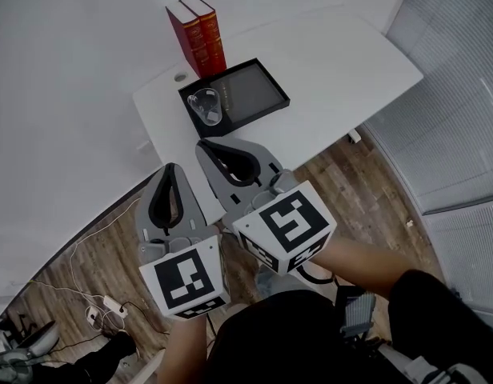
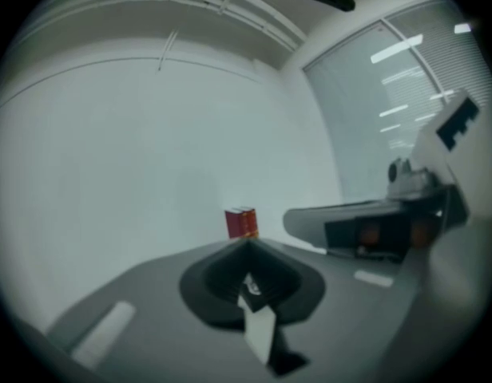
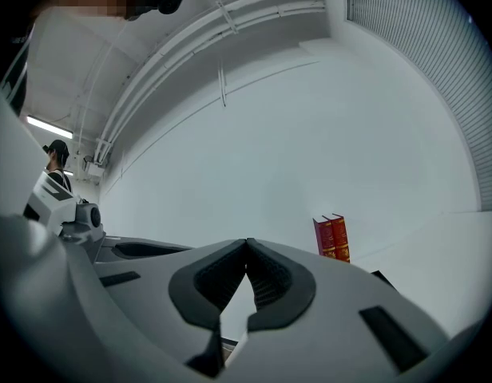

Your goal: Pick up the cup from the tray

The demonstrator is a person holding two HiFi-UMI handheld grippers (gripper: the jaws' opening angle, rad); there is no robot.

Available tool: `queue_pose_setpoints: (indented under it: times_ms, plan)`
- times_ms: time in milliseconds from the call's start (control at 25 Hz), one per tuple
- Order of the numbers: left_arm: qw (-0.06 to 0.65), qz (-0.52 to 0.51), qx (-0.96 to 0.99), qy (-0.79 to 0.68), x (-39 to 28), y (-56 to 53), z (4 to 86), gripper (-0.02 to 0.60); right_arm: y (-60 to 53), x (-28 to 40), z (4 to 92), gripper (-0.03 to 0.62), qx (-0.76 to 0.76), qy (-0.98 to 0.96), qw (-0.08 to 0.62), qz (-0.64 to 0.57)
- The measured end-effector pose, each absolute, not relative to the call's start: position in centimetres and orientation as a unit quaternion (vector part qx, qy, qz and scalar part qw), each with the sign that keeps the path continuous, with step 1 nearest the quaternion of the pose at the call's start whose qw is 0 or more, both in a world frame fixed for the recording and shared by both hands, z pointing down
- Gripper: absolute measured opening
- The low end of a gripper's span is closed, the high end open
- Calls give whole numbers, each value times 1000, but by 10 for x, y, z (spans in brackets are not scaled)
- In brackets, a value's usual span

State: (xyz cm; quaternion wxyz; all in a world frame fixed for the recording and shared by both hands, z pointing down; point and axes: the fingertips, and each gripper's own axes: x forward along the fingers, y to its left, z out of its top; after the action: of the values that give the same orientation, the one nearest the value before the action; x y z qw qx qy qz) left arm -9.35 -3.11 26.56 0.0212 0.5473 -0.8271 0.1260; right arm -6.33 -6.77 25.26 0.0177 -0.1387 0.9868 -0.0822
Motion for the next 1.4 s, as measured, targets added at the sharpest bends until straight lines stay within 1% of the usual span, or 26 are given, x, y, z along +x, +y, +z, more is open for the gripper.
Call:
queue_pose_setpoints:
  times_ms: [520,1400]
  plan:
    - [9,121,542,-832,-88,-40,251,2,-87,-56,237,14,-140,986,35,-80]
    - [-6,114,541,-833,-84,-19,240,2,-65,-51,220,14,-132,988,48,-69]
